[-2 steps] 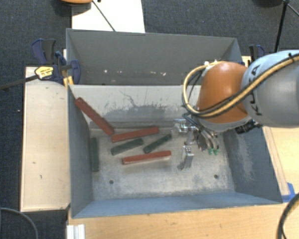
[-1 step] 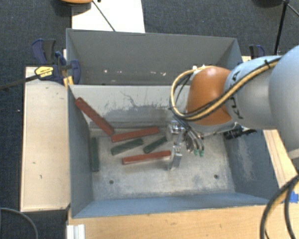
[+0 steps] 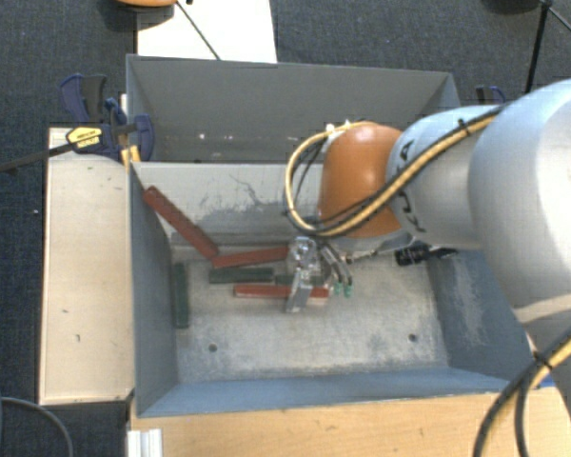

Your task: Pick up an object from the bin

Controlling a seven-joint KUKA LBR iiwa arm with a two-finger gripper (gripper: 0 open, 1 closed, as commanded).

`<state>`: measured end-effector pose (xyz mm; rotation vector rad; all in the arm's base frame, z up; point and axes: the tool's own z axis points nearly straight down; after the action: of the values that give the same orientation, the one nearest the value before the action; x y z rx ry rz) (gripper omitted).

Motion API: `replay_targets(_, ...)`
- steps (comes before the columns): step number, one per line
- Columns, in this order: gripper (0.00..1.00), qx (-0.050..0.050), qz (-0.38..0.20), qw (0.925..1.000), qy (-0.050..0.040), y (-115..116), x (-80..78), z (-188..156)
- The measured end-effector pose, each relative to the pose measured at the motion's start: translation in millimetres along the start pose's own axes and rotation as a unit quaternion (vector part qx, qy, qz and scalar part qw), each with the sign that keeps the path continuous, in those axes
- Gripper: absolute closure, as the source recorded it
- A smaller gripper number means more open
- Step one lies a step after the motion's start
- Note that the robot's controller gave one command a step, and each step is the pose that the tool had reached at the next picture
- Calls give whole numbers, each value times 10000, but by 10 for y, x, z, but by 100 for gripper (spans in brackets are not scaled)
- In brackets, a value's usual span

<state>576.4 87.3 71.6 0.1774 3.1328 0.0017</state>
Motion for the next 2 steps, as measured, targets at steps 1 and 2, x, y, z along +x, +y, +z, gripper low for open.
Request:
replay_targets(1, 100, 0, 0, 10000, 0, 0, 0, 0)
replay_targets(2, 100, 3, -9, 10000, 14, -20, 4, -26)
